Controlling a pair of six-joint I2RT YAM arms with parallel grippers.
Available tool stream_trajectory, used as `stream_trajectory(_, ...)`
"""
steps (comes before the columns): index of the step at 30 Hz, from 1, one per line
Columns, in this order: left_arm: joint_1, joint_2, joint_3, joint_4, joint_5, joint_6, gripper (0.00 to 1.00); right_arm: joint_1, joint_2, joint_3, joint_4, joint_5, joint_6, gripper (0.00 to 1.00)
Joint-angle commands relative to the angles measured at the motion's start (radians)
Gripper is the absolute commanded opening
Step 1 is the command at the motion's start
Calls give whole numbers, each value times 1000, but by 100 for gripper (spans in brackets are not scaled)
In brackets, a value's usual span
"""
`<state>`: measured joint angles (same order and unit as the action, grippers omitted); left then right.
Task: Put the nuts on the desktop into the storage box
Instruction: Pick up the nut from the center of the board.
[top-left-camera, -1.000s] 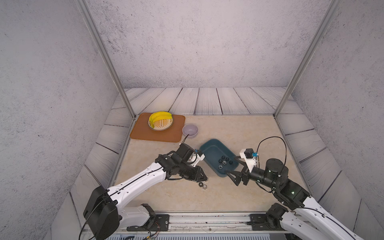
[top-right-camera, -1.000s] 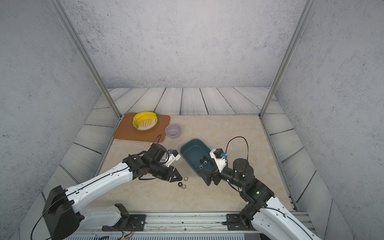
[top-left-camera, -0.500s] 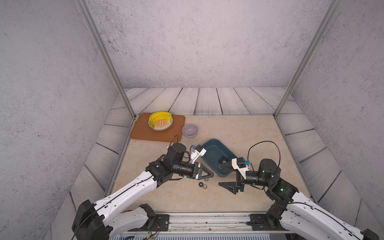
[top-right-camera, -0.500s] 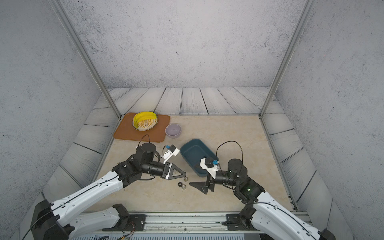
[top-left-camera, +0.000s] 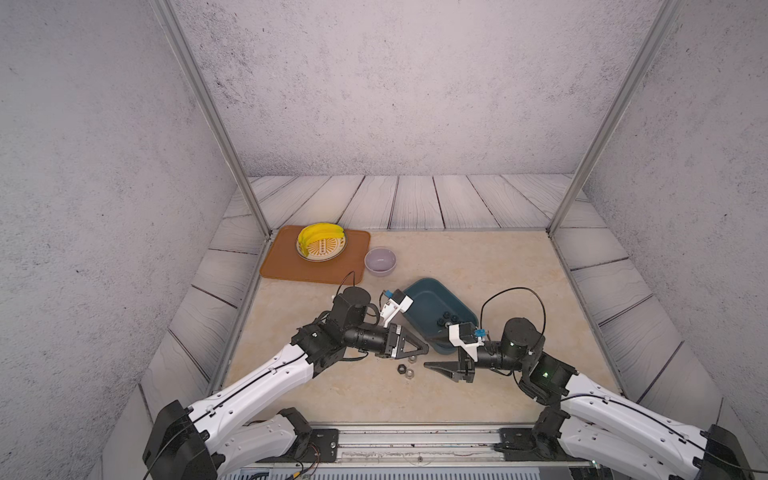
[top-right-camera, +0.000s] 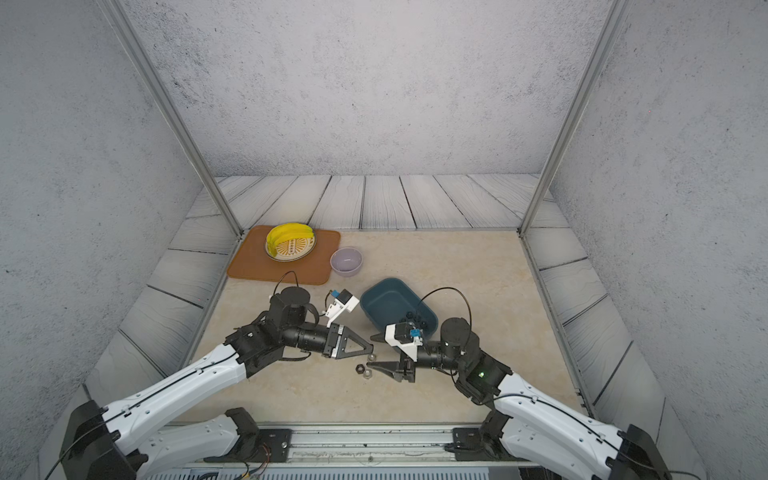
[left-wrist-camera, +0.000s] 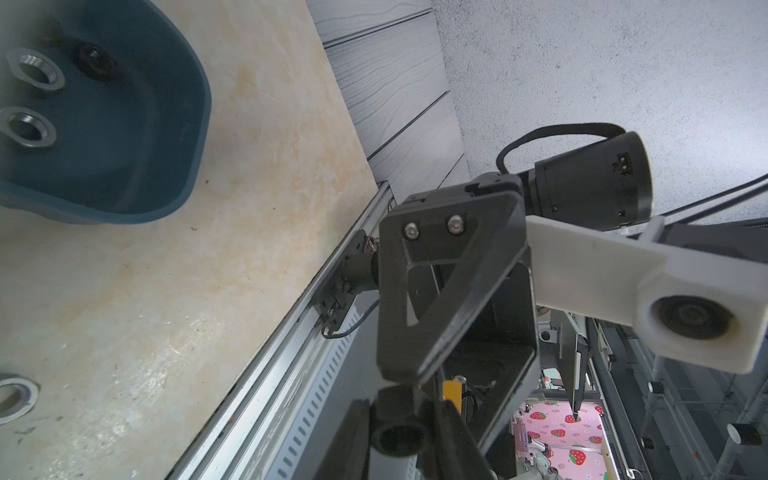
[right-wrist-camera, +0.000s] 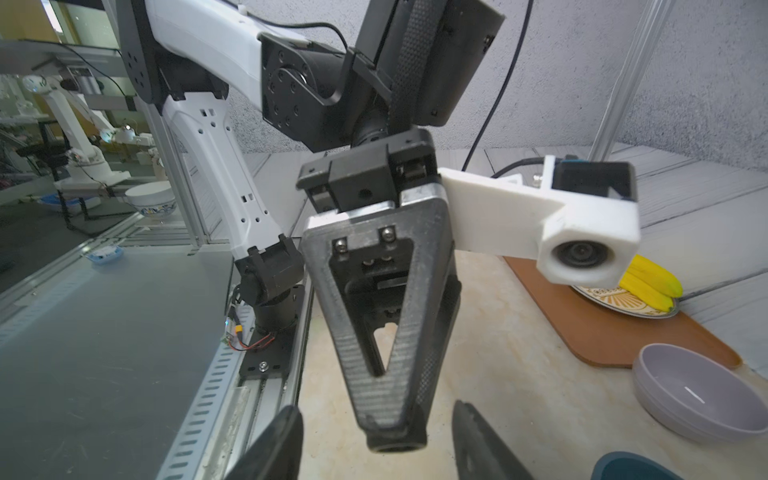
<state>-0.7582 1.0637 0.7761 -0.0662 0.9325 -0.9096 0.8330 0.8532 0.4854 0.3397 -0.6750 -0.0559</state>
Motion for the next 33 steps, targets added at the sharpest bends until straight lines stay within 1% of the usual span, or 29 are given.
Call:
stream_trajectory(1,7,-30,-11,28,18,-6,14,9,14,3,53,12,2,54)
stream_trajectory(5,7,-38,-11,29,20,-3,14,12,12,-8,68,15,2,48)
stream_trajectory(10,7,-45,-18,52,26,-17,14,15,-18,-33,94,57,8,42)
stream_trajectory(11,7,-48,-22,67,30,-25,14,16,-22,-35,95,62,9,40)
stream_trajectory(13,7,-49,-28,97,37,-40,13,17,-26,-35,99,69,8,31)
stream_trajectory(19,7,-57,-34,130,45,-63,12,17,-35,-36,117,90,27,27)
stream_trajectory(22,7,-60,-48,174,51,-87,14,17,-28,-35,125,91,43,21)
stream_trajectory(23,8,-61,-50,175,50,-89,17,17,-26,-33,126,93,50,20)
stream_trajectory(24,8,-61,-50,169,47,-88,26,17,-25,-33,127,96,56,19)
stream_trajectory(26,7,-60,-49,152,39,-80,51,17,-20,-26,112,103,68,19)
stream_trajectory(27,8,-58,-49,148,39,-78,60,17,-19,-20,94,108,72,18)
stream_trajectory(29,8,-59,-44,112,27,-63,90,17,-19,8,4,134,83,15)
stream_trajectory(30,9,-60,-39,82,14,-46,99,17,-19,23,-42,154,99,14)
stream_trajectory(31,10,-63,-31,48,-2,-25,98,17,-16,39,-87,199,134,12)
stream_trajectory(33,13,-71,-26,-12,-37,8,98,18,-5,71,-172,280,199,13)
